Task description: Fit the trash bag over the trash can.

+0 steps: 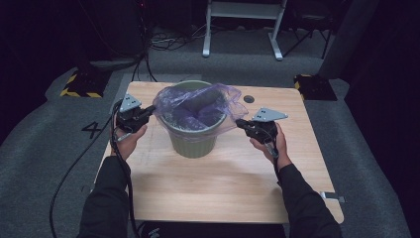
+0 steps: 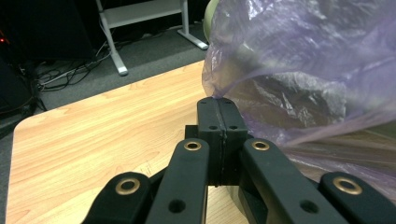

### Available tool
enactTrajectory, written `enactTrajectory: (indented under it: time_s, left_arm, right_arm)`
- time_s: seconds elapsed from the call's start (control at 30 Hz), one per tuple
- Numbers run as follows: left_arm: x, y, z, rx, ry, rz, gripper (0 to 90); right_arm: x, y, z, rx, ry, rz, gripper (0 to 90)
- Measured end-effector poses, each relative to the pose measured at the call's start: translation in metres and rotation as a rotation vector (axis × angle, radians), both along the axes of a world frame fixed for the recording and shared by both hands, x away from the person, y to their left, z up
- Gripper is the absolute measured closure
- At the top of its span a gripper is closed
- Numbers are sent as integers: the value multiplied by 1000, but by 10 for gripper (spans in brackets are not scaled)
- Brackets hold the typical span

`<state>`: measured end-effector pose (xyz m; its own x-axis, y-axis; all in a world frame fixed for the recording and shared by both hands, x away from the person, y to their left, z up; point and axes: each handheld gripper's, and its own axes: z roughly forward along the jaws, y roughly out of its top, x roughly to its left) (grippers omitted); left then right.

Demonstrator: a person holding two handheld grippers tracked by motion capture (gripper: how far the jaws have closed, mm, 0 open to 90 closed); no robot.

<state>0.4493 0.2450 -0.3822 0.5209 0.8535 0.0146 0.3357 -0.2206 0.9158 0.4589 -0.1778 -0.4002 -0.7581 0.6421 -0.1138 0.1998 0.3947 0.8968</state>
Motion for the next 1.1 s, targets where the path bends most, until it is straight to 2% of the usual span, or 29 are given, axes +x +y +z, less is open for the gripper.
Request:
enactTrajectory:
  time_s: [0.1,0.17,0.23,0.33,0.43,0.5,0.57,0.7,0.83,1.0,1.1]
  left_arm:
    - [-6,3,3,-25,-21,-19,728]
    - [-12,6,6,-32,-42,-28,665]
    - [-18,10,9,-41,-46,-23,523]
    - [-28,17,12,-60,-53,-15,348]
    - [-40,22,16,-56,-74,-19,261]
    - [-47,24,19,-62,-79,-42,212]
    - [-54,25,23,-79,-96,-68,178]
    - [-66,17,34,-61,-131,-119,151]
    - [-71,1,48,-42,-164,-169,152]
    - [-67,-15,63,-33,-189,-179,161]
    - [-58,-23,67,12,-188,-149,216]
  right_arm:
    - [-4,-1,2,9,-6,11,801]
    - [-8,-3,5,24,-14,15,679]
    - [-12,-5,10,40,-18,13,544]
    - [-20,-8,17,76,-24,28,426]
    - [-28,-7,25,64,-61,32,354]
    - [-31,-8,29,66,-74,27,324]
    - [-34,-10,34,75,-88,21,288]
    - [-36,-12,42,97,-103,21,258]
    - [-36,-9,49,123,-99,38,243]
    - [-30,-2,58,144,-98,43,245]
    - [-24,2,60,116,-92,13,290]
